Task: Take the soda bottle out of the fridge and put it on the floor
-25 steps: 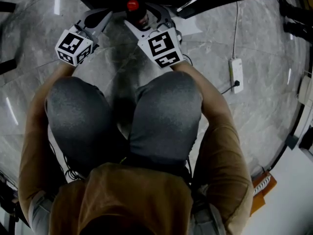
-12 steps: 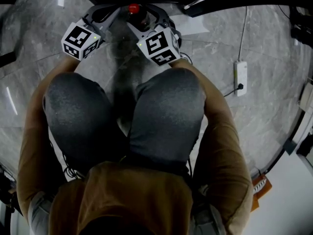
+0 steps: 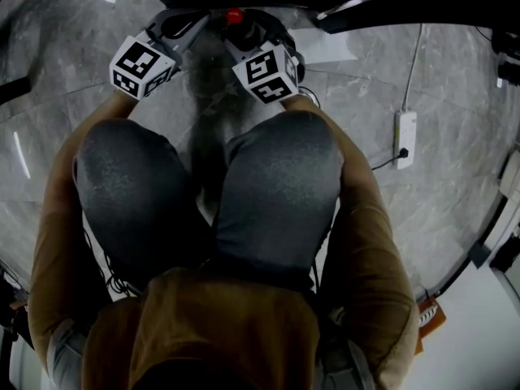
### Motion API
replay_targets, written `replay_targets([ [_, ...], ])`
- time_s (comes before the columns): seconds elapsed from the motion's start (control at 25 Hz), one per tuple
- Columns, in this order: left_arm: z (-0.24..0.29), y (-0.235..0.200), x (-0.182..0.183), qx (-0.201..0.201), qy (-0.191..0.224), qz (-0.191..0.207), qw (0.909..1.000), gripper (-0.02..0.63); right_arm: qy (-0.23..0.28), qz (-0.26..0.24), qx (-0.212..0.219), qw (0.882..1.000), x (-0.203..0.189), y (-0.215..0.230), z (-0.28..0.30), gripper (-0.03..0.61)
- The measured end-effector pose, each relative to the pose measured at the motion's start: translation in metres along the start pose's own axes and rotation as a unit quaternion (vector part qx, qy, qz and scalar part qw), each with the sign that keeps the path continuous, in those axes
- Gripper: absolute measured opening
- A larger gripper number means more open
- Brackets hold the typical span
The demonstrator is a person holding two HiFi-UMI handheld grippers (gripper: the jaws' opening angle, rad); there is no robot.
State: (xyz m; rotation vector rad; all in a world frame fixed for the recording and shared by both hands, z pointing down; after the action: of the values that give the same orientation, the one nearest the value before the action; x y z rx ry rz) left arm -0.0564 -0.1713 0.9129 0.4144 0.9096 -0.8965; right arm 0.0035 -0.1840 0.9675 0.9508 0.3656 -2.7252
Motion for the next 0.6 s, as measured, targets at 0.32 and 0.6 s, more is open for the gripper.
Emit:
replay_targets([
  [0.32, 0.004, 0.001, 0.0, -0.006, -0.001, -0.002, 1.0, -0.005, 0.006, 0.013, -0.008, 1.0, -0.006, 0.007, 0.005, 0.268],
  [0.6, 0.005, -0.003, -0.002, -0.006, 0.001, -0.008, 0.9999, -0.005, -0.001, -0.015, -0.014, 1.0, -0.013, 0.001, -0.001, 0.273],
])
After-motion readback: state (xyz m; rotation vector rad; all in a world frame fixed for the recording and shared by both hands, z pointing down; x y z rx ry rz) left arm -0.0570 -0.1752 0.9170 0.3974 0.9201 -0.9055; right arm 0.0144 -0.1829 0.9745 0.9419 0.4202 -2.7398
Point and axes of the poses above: the fingertips, and each gripper's own axes: z forward along the fingers, y to its right, x out of its top, the point moved 2 cm from there along -z, backward along the fingers, and after that the axes turned 15 degrees about -y, right-handed, at the moved point
